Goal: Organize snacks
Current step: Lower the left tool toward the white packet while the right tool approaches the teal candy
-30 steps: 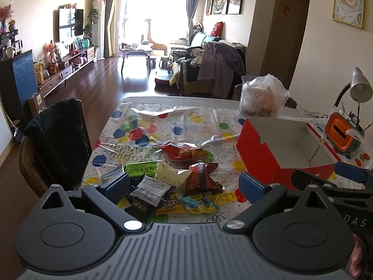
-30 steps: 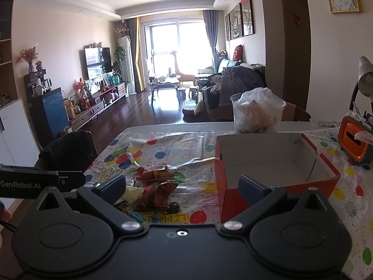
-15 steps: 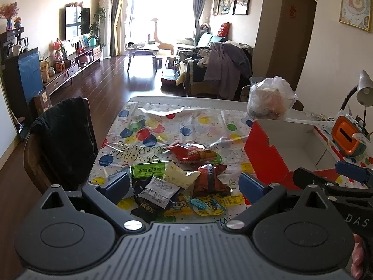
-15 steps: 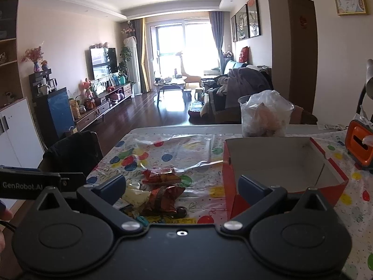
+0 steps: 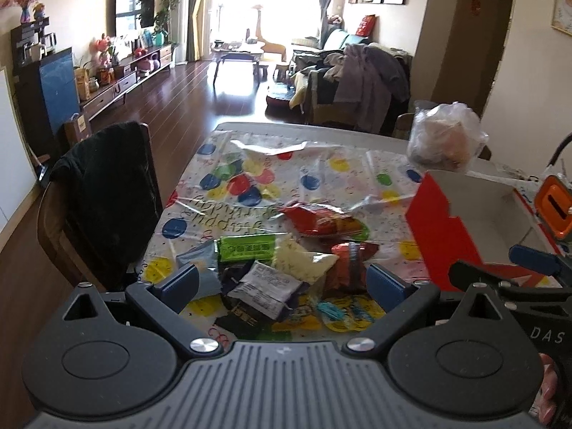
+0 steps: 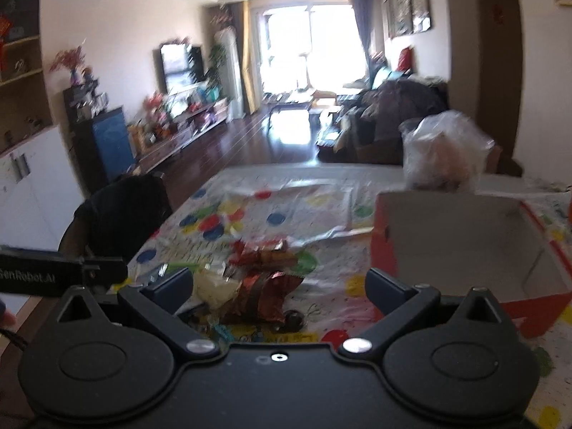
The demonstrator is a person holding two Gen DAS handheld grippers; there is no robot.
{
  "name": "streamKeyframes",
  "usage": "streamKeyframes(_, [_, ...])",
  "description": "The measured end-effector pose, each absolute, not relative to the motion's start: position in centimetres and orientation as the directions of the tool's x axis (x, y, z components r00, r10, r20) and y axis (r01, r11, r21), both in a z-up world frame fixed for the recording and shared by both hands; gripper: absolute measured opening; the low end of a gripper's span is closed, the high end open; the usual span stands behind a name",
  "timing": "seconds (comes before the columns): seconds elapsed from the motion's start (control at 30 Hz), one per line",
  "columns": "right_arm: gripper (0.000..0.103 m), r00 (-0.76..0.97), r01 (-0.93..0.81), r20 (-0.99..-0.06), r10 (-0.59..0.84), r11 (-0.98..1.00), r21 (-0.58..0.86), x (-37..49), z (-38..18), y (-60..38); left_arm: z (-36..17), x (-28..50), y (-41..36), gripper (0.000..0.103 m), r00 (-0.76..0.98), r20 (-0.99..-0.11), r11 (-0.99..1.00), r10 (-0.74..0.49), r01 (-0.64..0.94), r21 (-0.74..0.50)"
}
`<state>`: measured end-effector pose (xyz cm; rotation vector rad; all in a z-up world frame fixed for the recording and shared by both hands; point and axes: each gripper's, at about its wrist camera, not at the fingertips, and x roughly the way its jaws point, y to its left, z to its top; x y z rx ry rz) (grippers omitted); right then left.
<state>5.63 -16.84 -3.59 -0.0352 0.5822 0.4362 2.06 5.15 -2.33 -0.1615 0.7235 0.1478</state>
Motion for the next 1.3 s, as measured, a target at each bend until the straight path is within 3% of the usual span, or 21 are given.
streamKeyframes(0.1, [0.099,0.697,-0.472,-0.588,0.41,0.88,0.053,7.1,-5.1,-16.0,-3.8,3.2,5.5,0.1,0.708,-0.693,0.978,0.136,-0.209,-0.022])
streamKeyframes(0.23, [0.097,0.643,-0.549,-0.635,0.429,0.836,0.008,8.5,-7.0,-14.9,-5.5,4.1,6.1,0.1,0.689,-0.715,0.982,0.118,-0.188,-0.019])
streamKeyframes(0.33, [0.09,0.589,-0.624,-0.67,0.452,0.781,-0.022,9.1,-8.3,-13.9,-6.5,4.7,6.0,0.1,0.689,-0.716,0.986,0.117,-0.168,0.0])
streamKeyframes(0.8, [0.046,0.372,-0.797,-0.761,0.532,0.603,0.032,11.5,-12.8,-9.7,-9.8,8.6,6.0,0.099,0.637,-0.768,0.998,0.058,-0.023,0.055])
streamKeyframes(1.03, [0.04,0.339,-0.819,-0.766,0.545,0.572,0.045,12.3,-13.5,-9.2,-11.6,10.8,5.6,0.086,0.583,-0.812,0.994,0.0,0.087,0.063])
streamKeyframes(1.3, [0.023,0.308,-0.83,-0.788,0.533,0.555,0.051,12.8,-14.4,-8.8,-13.4,11.7,5.7,0.079,0.524,-0.852,0.988,-0.005,0.133,0.076])
